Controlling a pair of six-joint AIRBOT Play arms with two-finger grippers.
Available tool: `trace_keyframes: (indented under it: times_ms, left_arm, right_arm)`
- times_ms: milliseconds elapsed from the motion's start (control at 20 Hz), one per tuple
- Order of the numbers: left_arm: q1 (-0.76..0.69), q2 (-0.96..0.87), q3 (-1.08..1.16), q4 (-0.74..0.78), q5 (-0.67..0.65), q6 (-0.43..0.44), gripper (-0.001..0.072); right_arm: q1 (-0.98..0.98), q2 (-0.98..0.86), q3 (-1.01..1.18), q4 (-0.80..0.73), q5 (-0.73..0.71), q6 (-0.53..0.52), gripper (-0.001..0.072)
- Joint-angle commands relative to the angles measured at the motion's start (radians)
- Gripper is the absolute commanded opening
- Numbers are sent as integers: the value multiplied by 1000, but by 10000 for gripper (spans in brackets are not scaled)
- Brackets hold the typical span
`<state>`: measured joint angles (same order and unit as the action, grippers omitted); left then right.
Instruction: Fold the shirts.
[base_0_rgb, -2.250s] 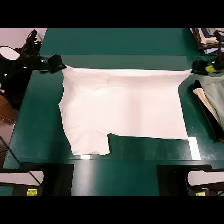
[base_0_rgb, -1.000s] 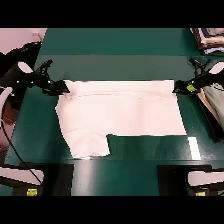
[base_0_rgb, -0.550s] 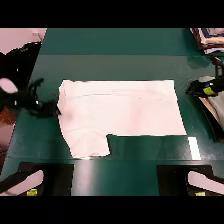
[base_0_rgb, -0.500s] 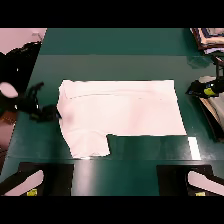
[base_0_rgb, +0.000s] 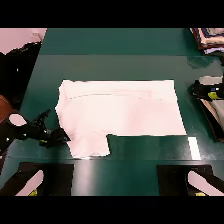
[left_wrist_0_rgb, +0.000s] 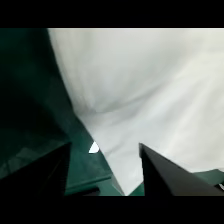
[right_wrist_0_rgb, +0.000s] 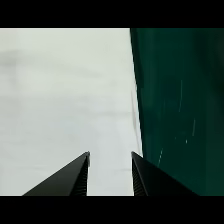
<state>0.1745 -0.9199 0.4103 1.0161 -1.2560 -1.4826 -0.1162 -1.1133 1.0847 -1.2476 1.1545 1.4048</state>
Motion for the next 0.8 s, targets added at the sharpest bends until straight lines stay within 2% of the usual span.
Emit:
trace_keyframes:
  times_ms: [0,100,200,250,300,500,650,700,750]
  left_arm:
    - [0,8,-65,-104,114,37,504]
    - [0,8,-91,-175,152,78,503]
    - [0,8,-95,-186,166,80,499]
    - [0,8,-95,-186,167,84,285]
    - [0,8,-94,-193,164,114,31]
    - [0,8,-65,-211,103,173,27]
    - [0,8,-15,-210,73,183,27]
    - [0,8,-2,-210,74,183,27]
    - [0,8,8,-209,78,183,27]
  right_arm:
    - [0,22,-4,2,3,1,313]
    - [0,24,-4,21,19,0,313]
    - [0,24,-4,35,36,1,313]
    - [-1,24,-5,34,53,0,313]
    - [-8,24,-5,31,74,0,313]
    - [-124,24,-103,13,212,-23,313]
    - [-283,24,-252,18,245,-39,321]
    - [-340,24,-303,25,243,-56,404]
    - [-387,23,-347,27,238,-72,447]
